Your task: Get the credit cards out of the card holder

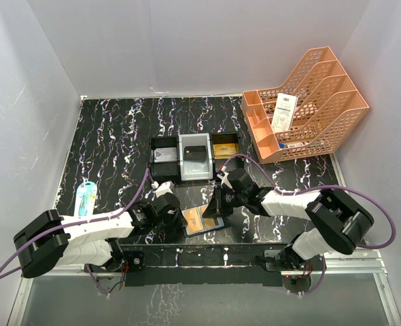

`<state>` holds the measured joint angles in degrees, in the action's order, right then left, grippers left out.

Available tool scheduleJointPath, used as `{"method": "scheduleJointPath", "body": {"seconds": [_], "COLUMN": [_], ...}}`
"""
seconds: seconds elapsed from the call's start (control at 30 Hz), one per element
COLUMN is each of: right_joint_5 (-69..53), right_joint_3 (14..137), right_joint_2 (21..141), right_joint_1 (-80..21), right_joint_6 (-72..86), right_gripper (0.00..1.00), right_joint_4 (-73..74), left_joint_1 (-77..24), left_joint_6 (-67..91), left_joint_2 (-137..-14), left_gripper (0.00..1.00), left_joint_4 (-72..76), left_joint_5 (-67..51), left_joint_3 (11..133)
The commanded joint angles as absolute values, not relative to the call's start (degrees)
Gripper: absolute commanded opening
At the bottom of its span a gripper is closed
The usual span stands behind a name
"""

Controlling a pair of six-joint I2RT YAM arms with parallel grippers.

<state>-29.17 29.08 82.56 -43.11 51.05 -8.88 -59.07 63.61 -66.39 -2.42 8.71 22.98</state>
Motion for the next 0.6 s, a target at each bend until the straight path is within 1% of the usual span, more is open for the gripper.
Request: {"method": "scheduleJointPath", "body": {"seconds": [0.0, 0.2, 0.37, 0.47, 0.5, 0.57], "right_joint_5": [-31.67, -31.72, -31.38, -31.58, -32.27, -33.92], "right_joint_3": [28.65, 29.12, 30.41, 31.0, 31.08, 31.35], "right_joint_2": [80.88, 81.1, 82.8, 83.92, 84.74, 87.48], "right_joint_1": [-42.04, -40.95, -41.32, -41.93, -42.07, -42.33], "right_joint_6": [49.21, 49.13, 47.28, 47.2, 47.37, 48.03], "right_gripper": [0.0, 0.0, 0.14, 0.26, 0.29, 0.3], "right_joint_4": [-11.04, -9.2, -8.23, -8.79, -9.48, -11.5], "left_joint_1": [-59.33, -59.33, -59.33, -59.33, -59.33, -59.33], "left_joint_6": [62.93, 62.93, 62.36, 62.29, 62.31, 62.19], "left_joint_2": [-69.02, -68.1, -68.64, -69.28, -69.57, -70.05], "left_gripper": [0.13, 0.13, 0.13, 0.13, 0.13, 0.12], "left_joint_4": [-6.72, -6.36, -5.81, -5.47, -5.31, -4.98], "left_joint_5": [8.43, 8.45, 8.13, 7.92, 7.99, 7.87], "left_joint_3": [22.15, 21.8, 22.11, 22.19, 22.23, 22.4]}}
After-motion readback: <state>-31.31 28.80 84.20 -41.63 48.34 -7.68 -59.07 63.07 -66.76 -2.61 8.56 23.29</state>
